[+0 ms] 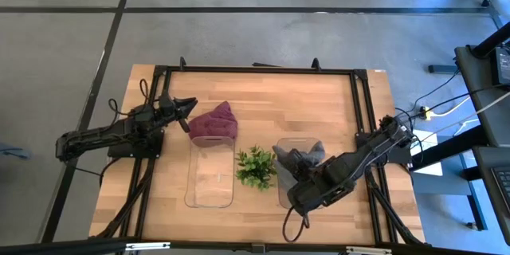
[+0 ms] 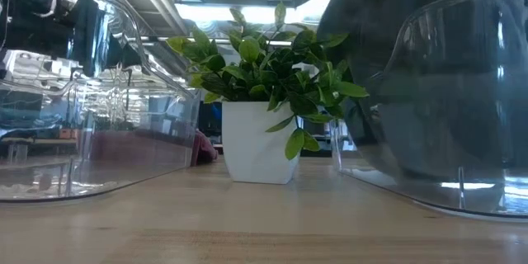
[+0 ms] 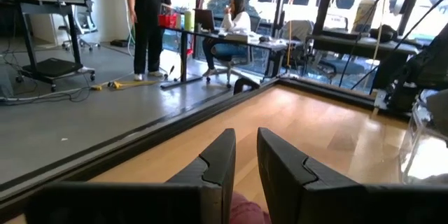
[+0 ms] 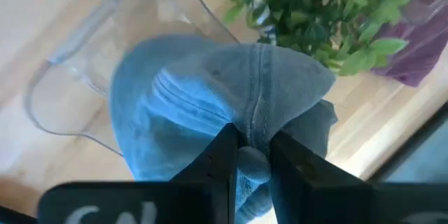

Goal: Pick & Place hat
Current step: Put the gray cap into the right transparent bin

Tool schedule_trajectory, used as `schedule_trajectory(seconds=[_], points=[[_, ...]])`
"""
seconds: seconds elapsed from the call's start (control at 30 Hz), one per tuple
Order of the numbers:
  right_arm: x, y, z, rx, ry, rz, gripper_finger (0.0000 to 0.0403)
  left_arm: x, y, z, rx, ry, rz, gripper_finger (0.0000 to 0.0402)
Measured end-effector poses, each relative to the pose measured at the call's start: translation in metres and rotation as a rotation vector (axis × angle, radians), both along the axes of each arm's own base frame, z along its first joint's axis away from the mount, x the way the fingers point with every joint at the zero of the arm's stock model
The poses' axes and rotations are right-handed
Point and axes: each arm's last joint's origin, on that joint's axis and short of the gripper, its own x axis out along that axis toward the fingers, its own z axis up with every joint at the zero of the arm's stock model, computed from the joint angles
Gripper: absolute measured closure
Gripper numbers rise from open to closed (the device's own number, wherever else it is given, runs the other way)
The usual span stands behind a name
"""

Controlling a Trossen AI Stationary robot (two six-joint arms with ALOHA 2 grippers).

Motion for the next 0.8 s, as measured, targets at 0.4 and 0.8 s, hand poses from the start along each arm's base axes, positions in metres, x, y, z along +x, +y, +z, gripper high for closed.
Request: schedule_trajectory(seconds=[0.4,0.8], points=[[-0.001,-0.007,-0.034,-0.23,0.016,-0.029,0.0327,0.003,0.001,-0.004,-0.017,0.051,0.0,0.0345],[-0.001,-0.007,-0.033,-0.23,-0.005,-0.054,0.0316,0.003,0.001,-0.005,-0.017,0.053,0.0,0.0345]])
